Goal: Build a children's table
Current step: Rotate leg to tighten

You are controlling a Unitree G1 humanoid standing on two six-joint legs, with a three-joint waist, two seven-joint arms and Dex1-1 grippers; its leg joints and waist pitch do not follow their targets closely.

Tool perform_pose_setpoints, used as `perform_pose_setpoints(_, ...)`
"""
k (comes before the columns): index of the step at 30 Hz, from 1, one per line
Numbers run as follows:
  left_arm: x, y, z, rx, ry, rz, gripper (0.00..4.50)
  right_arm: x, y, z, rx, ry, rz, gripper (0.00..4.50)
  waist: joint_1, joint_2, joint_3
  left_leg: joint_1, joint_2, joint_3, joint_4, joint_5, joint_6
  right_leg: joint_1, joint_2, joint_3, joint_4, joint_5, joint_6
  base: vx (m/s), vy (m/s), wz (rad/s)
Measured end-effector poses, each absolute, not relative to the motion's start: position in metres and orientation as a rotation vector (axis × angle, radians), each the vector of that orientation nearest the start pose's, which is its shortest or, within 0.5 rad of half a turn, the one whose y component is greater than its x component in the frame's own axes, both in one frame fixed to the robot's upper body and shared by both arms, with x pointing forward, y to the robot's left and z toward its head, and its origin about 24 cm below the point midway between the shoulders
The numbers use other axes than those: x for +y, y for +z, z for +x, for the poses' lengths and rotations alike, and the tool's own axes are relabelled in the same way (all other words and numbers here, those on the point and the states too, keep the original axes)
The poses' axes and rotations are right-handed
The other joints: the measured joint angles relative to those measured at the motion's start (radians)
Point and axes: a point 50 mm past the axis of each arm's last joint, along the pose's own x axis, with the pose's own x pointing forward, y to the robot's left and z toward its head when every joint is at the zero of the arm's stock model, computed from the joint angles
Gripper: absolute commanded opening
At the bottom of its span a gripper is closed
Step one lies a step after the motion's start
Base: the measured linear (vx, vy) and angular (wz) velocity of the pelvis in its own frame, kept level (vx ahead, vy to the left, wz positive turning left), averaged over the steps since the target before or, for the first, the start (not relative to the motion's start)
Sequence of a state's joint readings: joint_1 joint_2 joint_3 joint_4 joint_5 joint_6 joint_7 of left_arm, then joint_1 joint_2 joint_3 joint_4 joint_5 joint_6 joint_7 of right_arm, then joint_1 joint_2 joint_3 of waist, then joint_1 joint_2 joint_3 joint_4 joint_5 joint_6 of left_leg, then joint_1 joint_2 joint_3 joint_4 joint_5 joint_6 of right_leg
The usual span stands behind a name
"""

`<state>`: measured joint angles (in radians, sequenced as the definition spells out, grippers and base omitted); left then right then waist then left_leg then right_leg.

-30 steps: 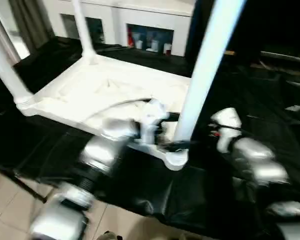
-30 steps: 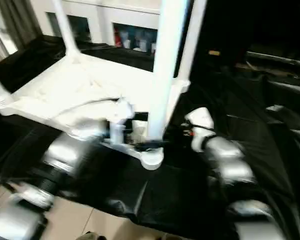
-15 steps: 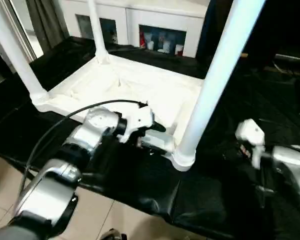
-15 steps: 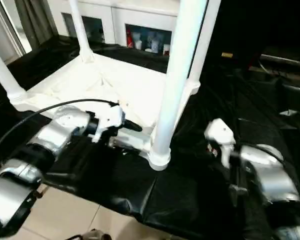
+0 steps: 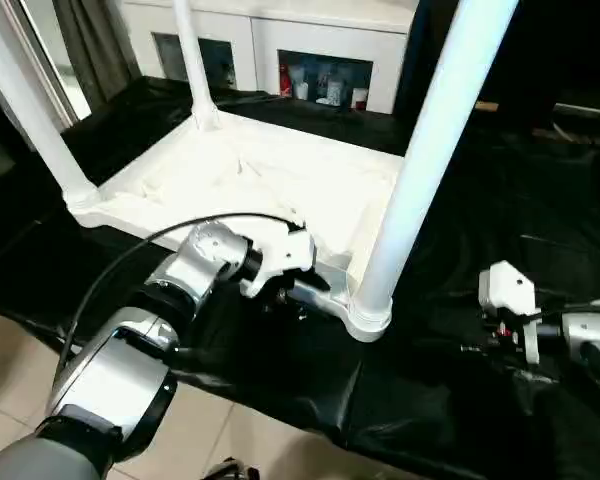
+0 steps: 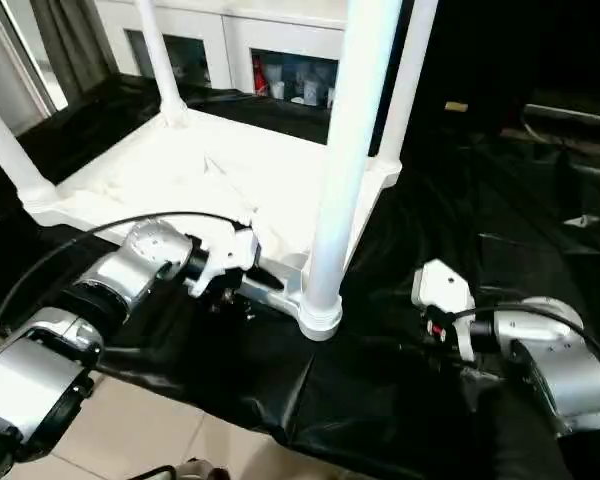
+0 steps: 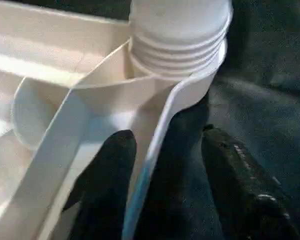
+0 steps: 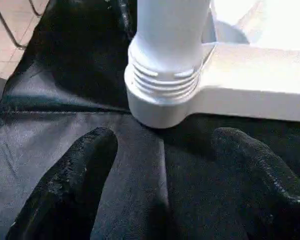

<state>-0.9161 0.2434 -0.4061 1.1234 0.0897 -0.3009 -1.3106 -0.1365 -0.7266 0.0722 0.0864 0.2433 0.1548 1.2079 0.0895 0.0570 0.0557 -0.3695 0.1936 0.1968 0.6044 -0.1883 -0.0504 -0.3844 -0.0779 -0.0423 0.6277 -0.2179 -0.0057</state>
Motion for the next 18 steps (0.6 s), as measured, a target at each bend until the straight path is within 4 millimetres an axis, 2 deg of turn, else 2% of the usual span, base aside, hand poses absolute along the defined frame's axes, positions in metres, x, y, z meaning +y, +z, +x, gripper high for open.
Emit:
perform_pose_setpoints(2,0.0940,0.0701,0.3457,0.376,-1.576,0.649,2.01,-0.2276,0.0720,0.2415,0.408,1.177,-0.351,3.50,0.000,0.009,-0.002,0.000,0.000,0.000,0.000,0.000,0.000,0.000,0.000,0.000,0.000,0.000,0.000,0.000,0.000,0.00)
perform_pose_setpoints(6,0.0914,0.0694,0.3464,0.387,-1.581,0.664,1.76,-0.2250,0.0727,0.2370,0.415,1.189,-0.353,3.50,-0.001,0.019,-0.005,0.000,0.000,-0.001,-0.001,0.002,0.003,0.000,0.000,-0.001,-0.002,0.000,0.000,0.000,0.000,0.00)
perform_pose_setpoints(7,0.0911,0.0676,0.3461,0.405,-1.586,0.669,1.43,-0.2244,0.0721,0.2355,0.417,1.193,-0.352,3.50,-0.002,0.021,-0.005,0.000,0.000,-0.001,-0.001,0.002,0.003,0.000,0.000,-0.001,-0.002,0.000,0.000,0.000,0.000,0.00)
perform_pose_setpoints(9,0.0919,0.0675,0.3466,0.416,-1.585,0.675,1.36,-0.2242,0.0703,0.2342,0.424,1.194,-0.348,3.50,-0.003,0.024,-0.005,-0.001,0.000,-0.001,-0.001,0.002,0.003,0.000,0.000,-0.001,-0.003,0.000,0.000,0.000,0.000,0.00)
perform_pose_setpoints(11,0.0927,0.0690,0.3483,0.438,-1.585,0.710,1.11,-0.2233,0.0699,0.2341,0.426,1.193,-0.351,3.50,-0.003,0.025,-0.006,0.000,0.000,-0.001,-0.001,0.002,0.003,0.000,0.000,-0.001,-0.002,0.000,0.000,0.000,0.000,0.00)
perform_pose_setpoints(16,0.0939,0.0696,0.3510,0.468,-1.564,0.762,0.86,-0.2207,0.0688,0.2345,0.427,1.189,-0.344,3.50,-0.003,0.025,-0.006,-0.001,0.000,-0.001,-0.002,0.002,0.005,0.000,0.000,-0.001,-0.003,0.000,0.000,0.000,0.000,0.00)
perform_pose_setpoints(18,0.0941,0.0689,0.3512,0.476,-1.556,0.748,0.57,-0.2196,0.0696,0.2355,0.421,1.192,-0.343,3.50,-0.003,0.024,-0.005,-0.001,0.000,-0.001,-0.002,0.003,0.005,0.000,0.000,-0.001,-0.003,0.000,0.000,0.000,0.000,0.00)
